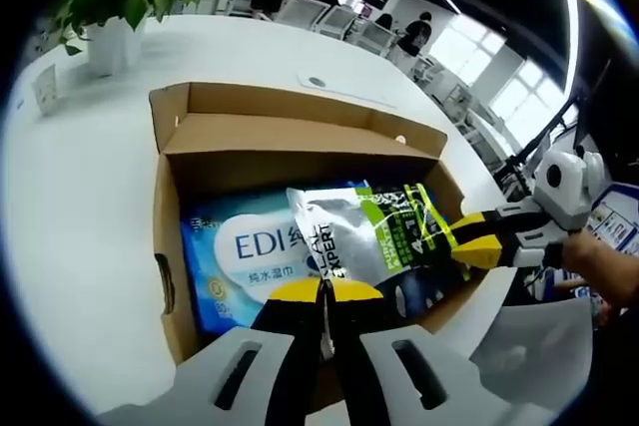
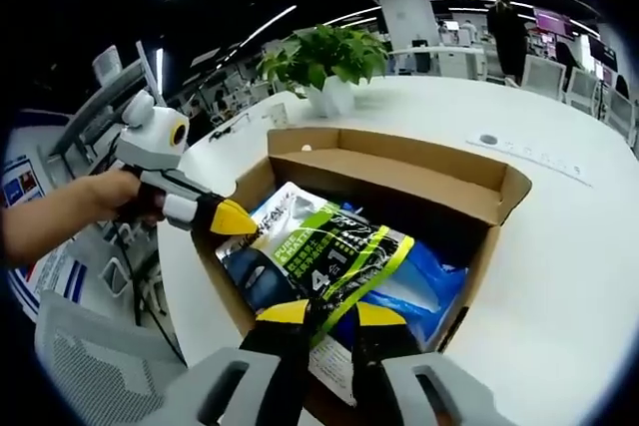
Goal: Operate the shoe box by opening the lid, removing the specified soft item, and placing it in the target area until the item is outside and the box remains undamaged.
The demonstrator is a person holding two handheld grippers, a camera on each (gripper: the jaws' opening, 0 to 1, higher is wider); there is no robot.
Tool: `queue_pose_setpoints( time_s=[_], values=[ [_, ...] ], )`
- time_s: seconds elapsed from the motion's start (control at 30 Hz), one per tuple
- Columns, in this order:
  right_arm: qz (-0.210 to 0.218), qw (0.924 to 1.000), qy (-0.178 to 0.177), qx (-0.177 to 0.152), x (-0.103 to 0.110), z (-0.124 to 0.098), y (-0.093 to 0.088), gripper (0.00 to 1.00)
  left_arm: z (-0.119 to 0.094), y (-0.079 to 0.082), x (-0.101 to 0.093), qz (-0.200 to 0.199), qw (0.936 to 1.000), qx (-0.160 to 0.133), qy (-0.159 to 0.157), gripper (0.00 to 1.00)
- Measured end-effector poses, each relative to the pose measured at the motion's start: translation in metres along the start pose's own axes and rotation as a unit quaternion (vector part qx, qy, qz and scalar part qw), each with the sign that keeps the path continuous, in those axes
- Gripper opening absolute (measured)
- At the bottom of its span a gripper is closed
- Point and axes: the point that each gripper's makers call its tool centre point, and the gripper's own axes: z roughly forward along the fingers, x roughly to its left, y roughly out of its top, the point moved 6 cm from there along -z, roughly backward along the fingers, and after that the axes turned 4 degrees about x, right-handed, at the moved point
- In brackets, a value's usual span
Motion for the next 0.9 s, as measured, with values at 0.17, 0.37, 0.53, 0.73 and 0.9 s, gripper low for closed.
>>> queue_pose_setpoints(
  time_s=[0.17,0.37,0.53,0.73,0.9],
  values=[
    [0.009,0.9999,0.006,-0.01,0.002,-0.001,0.002,0.01,-0.004,0.002,-0.003,-0.003,1.0,-0.009,-0.003,0.0],
    [0.017,0.9997,0.006,-0.016,0.004,-0.002,0.004,0.0,-0.007,0.005,-0.005,-0.005,0.9998,-0.017,-0.005,0.0],
    [0.025,0.9992,0.003,-0.031,0.003,-0.008,0.008,0.0,-0.01,0.007,-0.008,-0.006,0.9997,-0.022,-0.008,0.0],
    [0.034,0.9985,0.006,-0.043,0.001,-0.015,0.013,0.0,-0.012,0.009,-0.013,-0.007,0.9996,-0.027,-0.01,0.0],
    [0.039,0.9981,0.008,-0.046,-0.001,-0.022,0.016,0.0,-0.013,0.012,-0.017,-0.002,0.9995,-0.029,-0.01,0.0]
  ],
)
